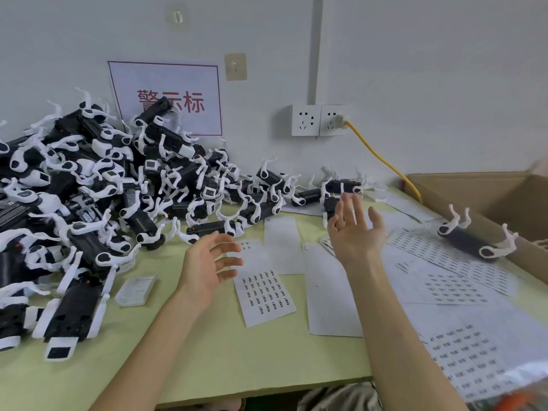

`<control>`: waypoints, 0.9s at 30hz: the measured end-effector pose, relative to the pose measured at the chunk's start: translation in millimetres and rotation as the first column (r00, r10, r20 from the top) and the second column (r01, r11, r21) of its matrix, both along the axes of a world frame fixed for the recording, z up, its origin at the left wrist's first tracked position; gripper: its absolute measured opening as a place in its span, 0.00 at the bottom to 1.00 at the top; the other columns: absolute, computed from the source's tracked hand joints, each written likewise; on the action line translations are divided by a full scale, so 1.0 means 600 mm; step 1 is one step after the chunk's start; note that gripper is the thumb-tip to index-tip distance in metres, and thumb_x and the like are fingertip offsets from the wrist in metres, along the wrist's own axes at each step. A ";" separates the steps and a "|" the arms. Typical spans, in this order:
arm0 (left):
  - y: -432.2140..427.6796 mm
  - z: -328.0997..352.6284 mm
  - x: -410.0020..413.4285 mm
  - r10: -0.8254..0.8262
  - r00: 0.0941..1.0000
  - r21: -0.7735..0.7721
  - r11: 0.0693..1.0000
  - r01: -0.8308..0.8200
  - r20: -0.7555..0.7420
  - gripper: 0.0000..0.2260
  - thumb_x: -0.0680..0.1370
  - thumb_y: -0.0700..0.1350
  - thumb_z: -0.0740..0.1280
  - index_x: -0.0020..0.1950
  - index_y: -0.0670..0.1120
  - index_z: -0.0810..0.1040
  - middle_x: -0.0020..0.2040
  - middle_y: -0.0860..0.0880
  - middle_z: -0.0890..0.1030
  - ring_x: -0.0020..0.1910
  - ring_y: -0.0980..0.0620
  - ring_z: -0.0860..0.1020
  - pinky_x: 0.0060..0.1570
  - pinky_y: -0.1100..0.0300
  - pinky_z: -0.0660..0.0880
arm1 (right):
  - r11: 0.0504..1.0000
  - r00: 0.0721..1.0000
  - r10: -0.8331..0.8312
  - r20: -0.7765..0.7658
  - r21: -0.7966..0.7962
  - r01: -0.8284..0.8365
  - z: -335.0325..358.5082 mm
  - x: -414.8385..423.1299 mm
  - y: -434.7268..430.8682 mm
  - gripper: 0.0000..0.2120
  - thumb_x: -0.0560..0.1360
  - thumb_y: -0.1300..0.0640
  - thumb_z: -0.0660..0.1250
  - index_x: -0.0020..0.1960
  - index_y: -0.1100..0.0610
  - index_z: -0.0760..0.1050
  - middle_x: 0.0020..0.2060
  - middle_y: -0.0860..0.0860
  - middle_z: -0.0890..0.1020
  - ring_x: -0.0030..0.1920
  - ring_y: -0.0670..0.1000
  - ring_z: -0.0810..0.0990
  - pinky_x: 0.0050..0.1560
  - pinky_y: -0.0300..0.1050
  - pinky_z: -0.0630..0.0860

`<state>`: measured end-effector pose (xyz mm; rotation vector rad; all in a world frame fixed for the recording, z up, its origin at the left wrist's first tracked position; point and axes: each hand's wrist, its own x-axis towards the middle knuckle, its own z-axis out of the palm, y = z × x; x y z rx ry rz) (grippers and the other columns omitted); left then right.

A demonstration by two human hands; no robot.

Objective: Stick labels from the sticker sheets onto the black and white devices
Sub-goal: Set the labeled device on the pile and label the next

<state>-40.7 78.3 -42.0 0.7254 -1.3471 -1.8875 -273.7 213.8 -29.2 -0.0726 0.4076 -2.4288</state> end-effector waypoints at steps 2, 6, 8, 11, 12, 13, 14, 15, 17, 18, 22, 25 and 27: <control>0.001 -0.004 -0.004 0.008 0.997 -0.093 0.996 -0.001 0.080 0.11 0.82 0.47 0.61 0.47 0.44 0.80 0.42 0.46 0.85 0.35 0.47 0.82 0.33 0.58 0.75 | 0.981 0.994 -0.055 -0.089 0.180 0.070 0.011 0.003 -0.001 0.14 0.81 0.53 0.60 0.61 0.55 0.80 0.50 0.51 0.88 0.45 0.49 0.88 0.45 0.40 0.77; 0.005 -0.019 -0.017 0.016 0.960 -0.341 0.936 0.084 0.279 0.09 0.82 0.42 0.65 0.47 0.44 0.83 0.43 0.46 0.86 0.35 0.51 0.83 0.33 0.61 0.75 | 0.915 0.981 -0.134 -0.144 0.363 0.178 0.050 -0.013 0.003 0.11 0.80 0.60 0.62 0.58 0.56 0.80 0.47 0.51 0.88 0.43 0.49 0.87 0.42 0.38 0.77; 0.006 -0.027 -0.022 0.024 0.935 -0.435 0.889 0.142 0.355 0.08 0.82 0.38 0.66 0.45 0.44 0.83 0.42 0.47 0.85 0.34 0.55 0.82 0.33 0.64 0.74 | 0.822 0.936 -0.133 -0.325 0.491 0.287 0.073 -0.039 0.015 0.11 0.79 0.62 0.64 0.58 0.56 0.80 0.49 0.52 0.87 0.43 0.50 0.86 0.44 0.40 0.77; 0.004 -0.035 -0.024 0.056 0.920 -0.506 0.847 0.163 0.389 0.10 0.81 0.36 0.66 0.44 0.46 0.83 0.40 0.50 0.85 0.35 0.55 0.82 0.36 0.62 0.74 | 0.452 0.650 0.167 -0.741 0.644 0.618 0.091 -0.092 0.048 0.19 0.78 0.61 0.68 0.68 0.57 0.75 0.57 0.55 0.81 0.51 0.52 0.79 0.48 0.45 0.73; 0.004 -0.037 -0.023 0.065 0.917 -0.521 0.837 0.164 0.393 0.10 0.81 0.36 0.66 0.43 0.47 0.83 0.40 0.51 0.85 0.35 0.54 0.82 0.37 0.61 0.74 | 0.289 0.515 0.344 -0.785 0.610 0.738 0.089 -0.113 0.065 0.22 0.77 0.59 0.70 0.71 0.56 0.72 0.62 0.56 0.78 0.55 0.54 0.77 0.50 0.47 0.71; 0.004 -0.038 -0.023 0.074 0.914 -0.542 0.823 0.171 0.400 0.11 0.81 0.37 0.66 0.43 0.48 0.83 0.40 0.51 0.85 0.37 0.53 0.83 0.38 0.60 0.74 | 0.118 0.396 0.511 -0.763 0.518 0.847 0.083 -0.134 0.086 0.26 0.77 0.58 0.71 0.73 0.55 0.70 0.65 0.57 0.75 0.58 0.56 0.76 0.53 0.48 0.71; 0.003 -0.040 -0.023 0.083 0.907 -0.569 0.801 0.186 0.414 0.11 0.80 0.37 0.66 0.42 0.49 0.83 0.40 0.52 0.85 0.38 0.53 0.83 0.39 0.59 0.75 | -0.038 0.317 0.641 -0.699 0.383 0.923 0.075 -0.154 0.110 0.29 0.76 0.56 0.71 0.75 0.54 0.68 0.68 0.57 0.73 0.63 0.59 0.74 0.57 0.51 0.70; 0.003 -0.041 -0.024 0.094 0.899 -0.597 0.775 0.204 0.428 0.11 0.80 0.37 0.66 0.42 0.50 0.83 0.40 0.53 0.85 0.38 0.54 0.83 0.41 0.58 0.75 | -0.157 0.288 0.727 -0.623 0.257 0.954 0.064 -0.173 0.136 0.31 0.75 0.54 0.72 0.75 0.53 0.66 0.69 0.58 0.71 0.66 0.62 0.72 0.62 0.55 0.70; 0.004 -0.044 -0.024 0.108 0.887 -0.643 0.728 0.237 0.449 0.11 0.80 0.38 0.67 0.42 0.52 0.83 0.40 0.54 0.85 0.39 0.56 0.82 0.45 0.56 0.77 | -0.314 0.340 0.802 -0.491 0.137 0.940 0.042 -0.210 0.187 0.35 0.73 0.47 0.75 0.75 0.54 0.65 0.69 0.59 0.70 0.68 0.63 0.71 0.68 0.62 0.68; 0.005 -0.045 -0.024 0.110 0.883 -0.654 0.714 0.249 0.456 0.11 0.80 0.38 0.67 0.42 0.52 0.83 0.40 0.55 0.85 0.39 0.57 0.81 0.46 0.56 0.77 | -0.372 0.386 0.819 -0.425 0.121 0.921 0.032 -0.227 0.209 0.37 0.71 0.43 0.76 0.73 0.55 0.65 0.71 0.59 0.68 0.69 0.64 0.70 0.69 0.65 0.67; 0.005 -0.047 -0.024 0.102 0.883 -0.652 0.714 0.255 0.457 0.11 0.80 0.38 0.68 0.42 0.53 0.83 0.40 0.57 0.84 0.39 0.59 0.81 0.46 0.58 0.75 | -0.420 0.469 0.820 -0.327 0.212 0.883 0.012 -0.275 0.261 0.37 0.70 0.37 0.76 0.68 0.60 0.69 0.78 0.55 0.55 0.66 0.65 0.72 0.56 0.61 0.77; 0.006 -0.045 -0.023 0.103 0.881 -0.655 0.709 0.260 0.461 0.11 0.80 0.38 0.68 0.43 0.52 0.83 0.41 0.58 0.85 0.40 0.59 0.82 0.47 0.58 0.76 | -0.375 0.390 0.867 -0.309 0.112 0.920 0.017 -0.290 0.271 0.26 0.76 0.46 0.73 0.67 0.59 0.71 0.75 0.58 0.60 0.46 0.59 0.75 0.31 0.45 0.69; 0.008 -0.043 -0.024 0.106 0.878 -0.661 0.701 0.267 0.468 0.10 0.80 0.39 0.67 0.43 0.52 0.83 0.41 0.59 0.84 0.41 0.59 0.81 0.45 0.60 0.75 | -0.358 0.352 0.889 -0.293 0.035 0.933 0.026 -0.291 0.277 0.14 0.79 0.55 0.69 0.62 0.58 0.73 0.68 0.59 0.72 0.42 0.58 0.76 0.32 0.45 0.70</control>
